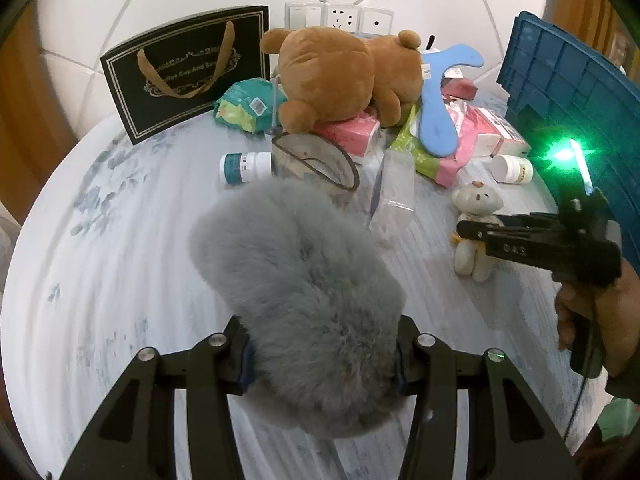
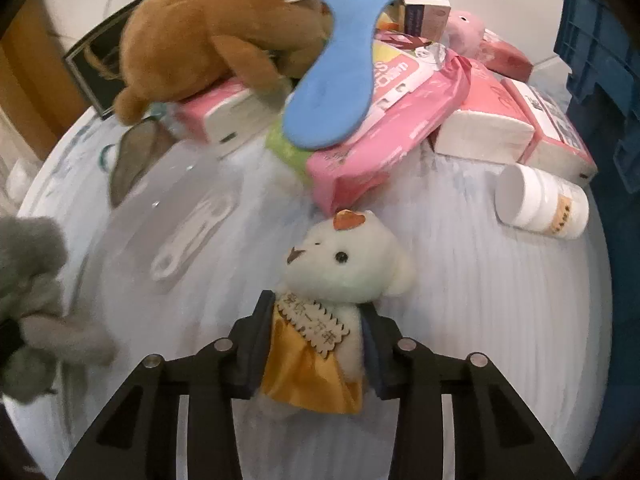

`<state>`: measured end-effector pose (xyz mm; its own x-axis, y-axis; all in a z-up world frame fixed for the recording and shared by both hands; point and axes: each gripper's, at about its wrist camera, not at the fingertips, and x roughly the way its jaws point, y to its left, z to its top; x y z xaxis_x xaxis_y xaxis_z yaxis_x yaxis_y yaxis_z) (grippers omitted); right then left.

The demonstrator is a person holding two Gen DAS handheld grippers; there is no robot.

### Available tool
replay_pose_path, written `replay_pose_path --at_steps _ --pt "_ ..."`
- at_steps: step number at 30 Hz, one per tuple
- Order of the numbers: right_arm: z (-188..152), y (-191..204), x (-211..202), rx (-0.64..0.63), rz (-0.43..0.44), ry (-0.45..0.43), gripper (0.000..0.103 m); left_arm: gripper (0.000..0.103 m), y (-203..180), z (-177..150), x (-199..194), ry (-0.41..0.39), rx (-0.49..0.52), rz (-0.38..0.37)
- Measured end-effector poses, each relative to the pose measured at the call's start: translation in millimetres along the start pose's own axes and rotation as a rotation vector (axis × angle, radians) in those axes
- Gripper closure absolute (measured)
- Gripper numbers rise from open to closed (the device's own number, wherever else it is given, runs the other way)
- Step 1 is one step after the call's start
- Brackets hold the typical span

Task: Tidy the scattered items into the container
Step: 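Grasp the grey plush with the left gripper while the right grasps the yellow-dressed white bear, then carry the grey plush and white bear with both grippers over the blue crate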

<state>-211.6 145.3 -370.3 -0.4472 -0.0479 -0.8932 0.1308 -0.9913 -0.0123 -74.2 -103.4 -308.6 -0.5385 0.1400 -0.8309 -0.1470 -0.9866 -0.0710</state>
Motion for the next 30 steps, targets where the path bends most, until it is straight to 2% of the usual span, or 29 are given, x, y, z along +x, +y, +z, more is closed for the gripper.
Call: replay_pose_path --at_steps 11,17,27,28,30 --pt "-33 24 -77 -0.02 0.062 0.01 0.066 0.055 -9 -2 -43 -0.026 0.008 0.003" --pt "-38 29 -129 -0.03 0.085 -0.007 0.066 0.055 -9 3 -75 -0.038 -0.001 0.032" --pt "-32 25 -219 -0.056 0.123 -0.077 0.066 0.055 -16 22 -135 -0.109 -0.022 0.061" --pt "-31 24 -229 -0.063 0.128 -0.091 0.066 0.065 -19 25 -141 -0.124 -0.019 0.062" --pt "-31 23 -249 -0.075 0.137 -0.118 0.066 0.069 -25 30 -153 -0.141 -0.014 0.066"
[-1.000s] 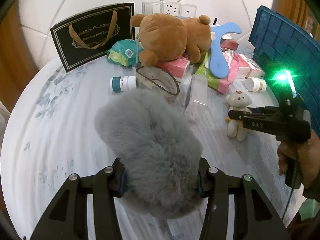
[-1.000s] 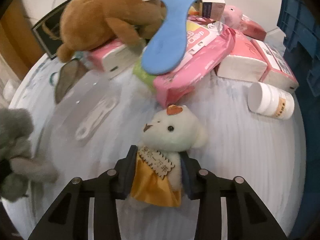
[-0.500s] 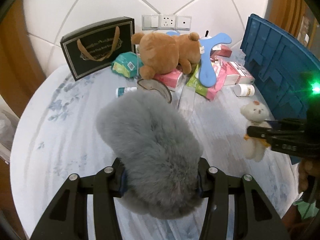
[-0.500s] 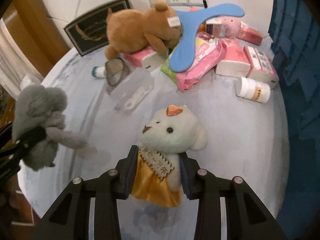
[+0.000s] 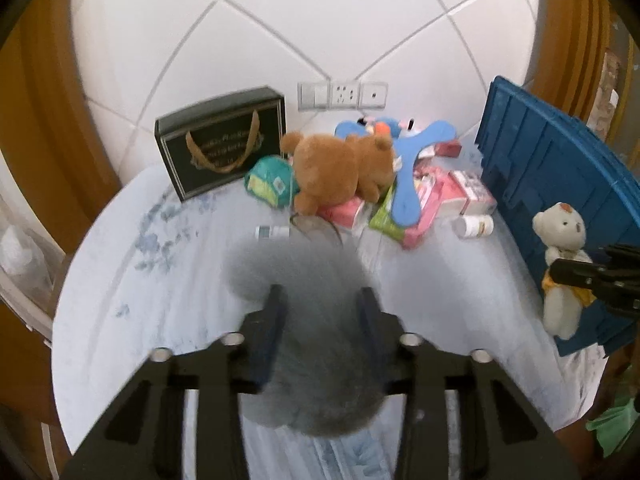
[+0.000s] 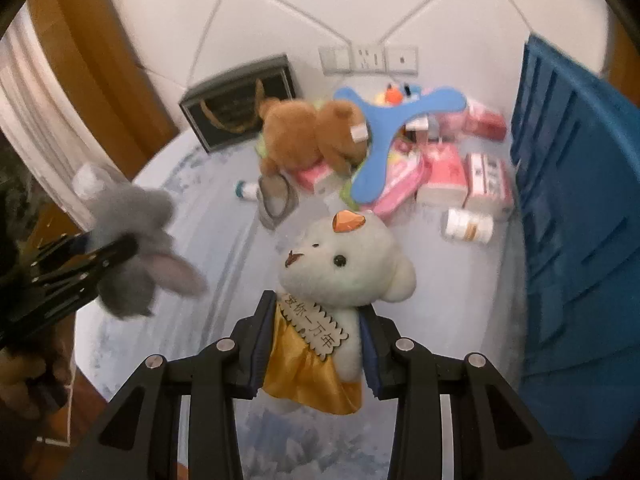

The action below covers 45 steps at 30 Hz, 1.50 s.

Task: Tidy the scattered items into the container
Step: 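Carry the grey plush and white bear with both grippers over the blue crate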

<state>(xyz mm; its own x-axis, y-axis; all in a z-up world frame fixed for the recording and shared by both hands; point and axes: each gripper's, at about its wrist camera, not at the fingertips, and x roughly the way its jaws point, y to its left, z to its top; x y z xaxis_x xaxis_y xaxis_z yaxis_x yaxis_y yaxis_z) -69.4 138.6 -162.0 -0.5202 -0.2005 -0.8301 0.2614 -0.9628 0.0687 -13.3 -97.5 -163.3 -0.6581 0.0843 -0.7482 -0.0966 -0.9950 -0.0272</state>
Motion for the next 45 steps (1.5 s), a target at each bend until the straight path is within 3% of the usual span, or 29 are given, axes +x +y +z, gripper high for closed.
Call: replay_pose_path --at_steps 7,11,13,15,16,25,32,34,36,37,45 --pt "1 0 -38 -0.028 0.025 -0.046 0.066 0.075 -17 13 -20 -0.022 0.015 0.012" --pt "-6 -3 -42 -0.036 0.039 -0.038 0.066 0.073 -11 5 -9 0.025 -0.017 0.033" --pt "-11 -4 -39 -0.039 0.046 -0.024 0.066 0.047 -6 -6 8 0.079 -0.043 0.021" --pt "-16 -6 -35 -0.039 0.05 -0.007 0.066 0.031 -5 -18 23 0.11 -0.055 0.018" --pt "-20 -7 -34 -0.039 0.051 0.001 0.066 0.028 -4 -25 38 0.144 -0.066 0.012" --pt "-40 -12 -15 -0.038 0.037 0.07 0.066 0.028 -21 -70 150 0.334 -0.04 -0.005" --pt "-49 -20 -2 -0.032 0.022 0.107 0.066 0.028 -25 -89 201 0.421 -0.018 0.043" --pt "-50 -23 2 -0.025 0.017 0.114 0.065 0.033 -23 -91 208 0.44 -0.01 0.05" --pt "-51 -26 4 -0.018 0.014 0.121 0.065 0.055 -23 -92 208 0.447 -0.002 0.043" --pt "-51 -28 5 -0.015 0.013 0.123 0.065 0.058 -24 -92 207 0.449 0.005 0.043" --pt "-42 -30 3 -0.018 0.02 0.105 0.065 0.064 -28 -79 179 0.405 0.021 0.052"
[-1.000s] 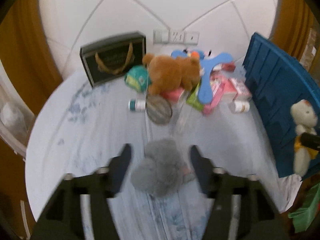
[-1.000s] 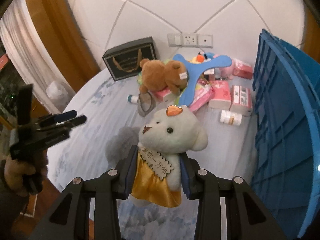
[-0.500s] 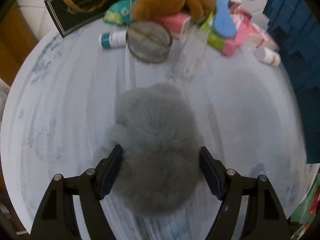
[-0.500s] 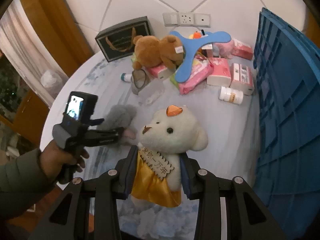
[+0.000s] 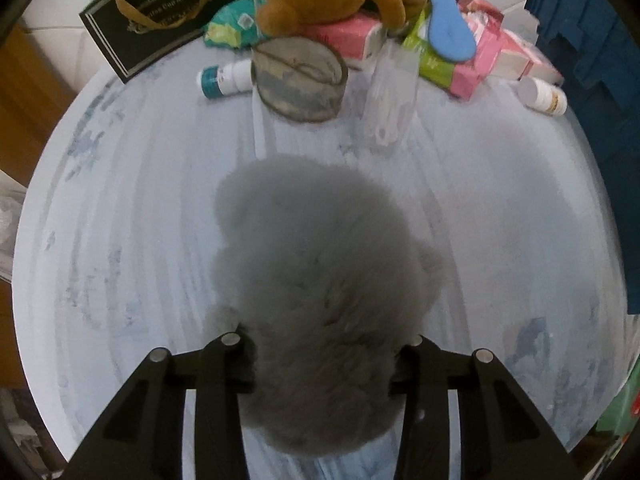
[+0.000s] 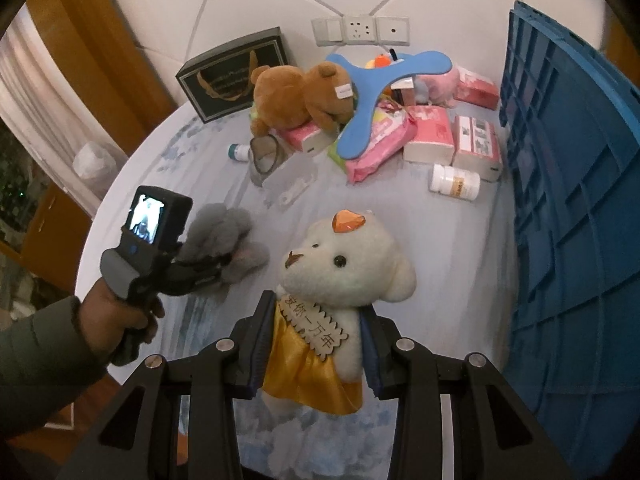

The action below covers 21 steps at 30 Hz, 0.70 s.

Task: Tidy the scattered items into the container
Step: 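Carry the grey plush and white bear with both grippers over the blue crate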

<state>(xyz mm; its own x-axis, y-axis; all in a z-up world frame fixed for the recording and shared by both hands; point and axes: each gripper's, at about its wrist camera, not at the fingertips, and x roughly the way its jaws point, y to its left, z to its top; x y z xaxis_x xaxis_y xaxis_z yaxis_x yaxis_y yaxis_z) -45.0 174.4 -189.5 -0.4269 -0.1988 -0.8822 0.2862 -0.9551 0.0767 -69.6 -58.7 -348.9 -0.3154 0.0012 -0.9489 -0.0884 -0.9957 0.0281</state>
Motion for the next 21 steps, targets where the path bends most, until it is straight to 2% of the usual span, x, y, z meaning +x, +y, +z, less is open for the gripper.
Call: replay_pose_path --at_steps 10,21 --pt "8 4 -17 -0.016 0.018 -0.04 0.065 0.064 -1 4 -71 -0.106 -0.011 0.001" --pt "15 6 -63 -0.048 0.038 -0.115 0.066 0.064 -7 9 -160 -0.232 -0.023 0.006"
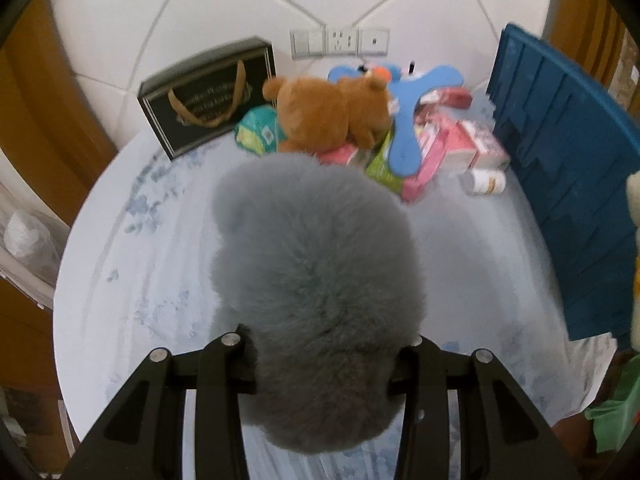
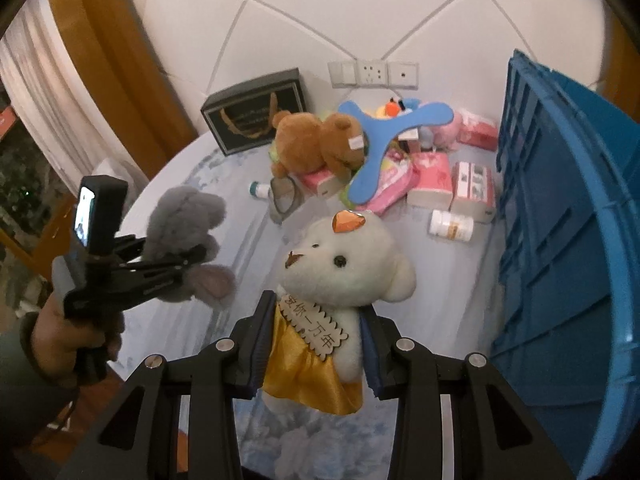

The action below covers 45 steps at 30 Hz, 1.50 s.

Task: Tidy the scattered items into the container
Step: 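Carry the grey plush and white bear with both grippers over the blue crate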

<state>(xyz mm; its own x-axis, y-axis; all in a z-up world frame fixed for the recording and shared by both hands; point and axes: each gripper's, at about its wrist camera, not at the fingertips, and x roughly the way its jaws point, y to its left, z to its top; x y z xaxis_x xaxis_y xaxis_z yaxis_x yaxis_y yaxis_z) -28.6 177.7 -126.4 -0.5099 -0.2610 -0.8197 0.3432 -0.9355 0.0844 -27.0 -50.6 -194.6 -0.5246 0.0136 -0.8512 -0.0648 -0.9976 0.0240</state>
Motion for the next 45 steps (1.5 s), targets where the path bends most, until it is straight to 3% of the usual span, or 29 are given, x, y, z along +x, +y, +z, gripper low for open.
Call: replay_pose_path --at_steps 10,20,29,45 --pt "17 -11 -56 -0.016 0.015 -0.098 0.065 0.064 -24 36 -73 -0.13 0.008 -0.016" --pt "34 -48 -108 -0.001 0.022 -0.201 0.065 0.064 -72 78 -122 -0.232 0.066 -0.049" --pt "43 -91 -152 0.025 0.007 -0.284 0.065 0.064 -141 117 -150 -0.305 0.14 -0.1" --pt "33 -175 -207 0.117 -0.062 -0.352 0.065 0.064 -269 163 -171 -0.382 0.276 -0.224"
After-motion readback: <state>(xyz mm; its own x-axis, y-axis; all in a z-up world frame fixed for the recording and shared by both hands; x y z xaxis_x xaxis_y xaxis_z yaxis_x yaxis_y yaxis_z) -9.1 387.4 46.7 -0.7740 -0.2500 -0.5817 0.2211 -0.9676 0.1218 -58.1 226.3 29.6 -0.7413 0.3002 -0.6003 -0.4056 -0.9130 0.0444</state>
